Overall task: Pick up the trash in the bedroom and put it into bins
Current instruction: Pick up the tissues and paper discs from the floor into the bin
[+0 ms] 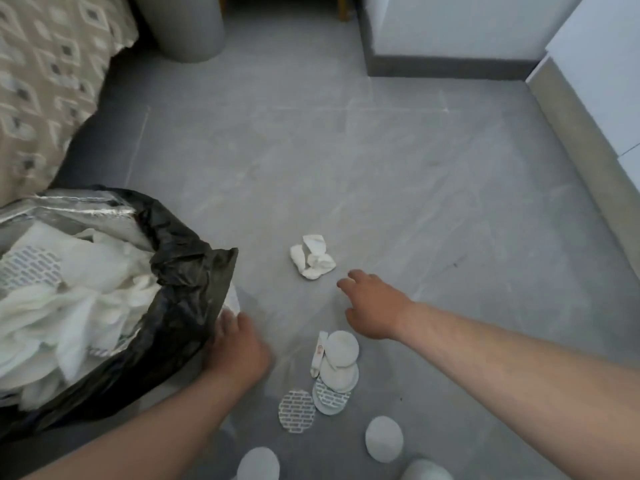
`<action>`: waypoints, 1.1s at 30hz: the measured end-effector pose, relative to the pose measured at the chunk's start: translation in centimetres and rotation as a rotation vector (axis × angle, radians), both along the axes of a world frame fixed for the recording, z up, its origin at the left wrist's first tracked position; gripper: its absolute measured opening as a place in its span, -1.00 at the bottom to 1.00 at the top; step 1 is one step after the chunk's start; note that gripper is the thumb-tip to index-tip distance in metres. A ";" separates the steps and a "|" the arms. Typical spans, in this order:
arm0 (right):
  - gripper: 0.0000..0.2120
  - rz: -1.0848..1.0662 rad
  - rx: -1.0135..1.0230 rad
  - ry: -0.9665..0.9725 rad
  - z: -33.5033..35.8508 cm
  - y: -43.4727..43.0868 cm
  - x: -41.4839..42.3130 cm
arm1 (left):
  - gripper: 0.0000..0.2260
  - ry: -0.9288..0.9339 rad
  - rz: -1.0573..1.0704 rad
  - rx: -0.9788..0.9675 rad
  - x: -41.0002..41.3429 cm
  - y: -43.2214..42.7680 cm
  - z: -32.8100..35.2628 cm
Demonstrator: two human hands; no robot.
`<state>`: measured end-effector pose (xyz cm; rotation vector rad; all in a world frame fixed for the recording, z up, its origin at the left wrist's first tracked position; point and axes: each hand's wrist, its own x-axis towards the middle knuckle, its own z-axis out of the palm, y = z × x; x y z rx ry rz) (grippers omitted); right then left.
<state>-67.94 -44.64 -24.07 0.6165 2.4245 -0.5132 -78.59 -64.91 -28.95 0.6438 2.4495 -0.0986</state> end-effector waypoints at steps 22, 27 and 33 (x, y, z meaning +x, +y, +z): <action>-0.68 0.105 -0.001 0.124 -1.8 -3.5 2.4 | -0.91 0.027 -0.428 0.315 2.7 -3.2 0.5; -0.11 0.359 0.078 0.088 -2.9 -6.6 5.5 | -0.58 -0.054 -0.384 0.179 7.5 -5.1 -0.2; 0.05 0.460 0.161 -0.084 -4.6 -8.4 4.5 | -0.18 -0.062 -0.236 -0.001 10.3 -3.6 0.2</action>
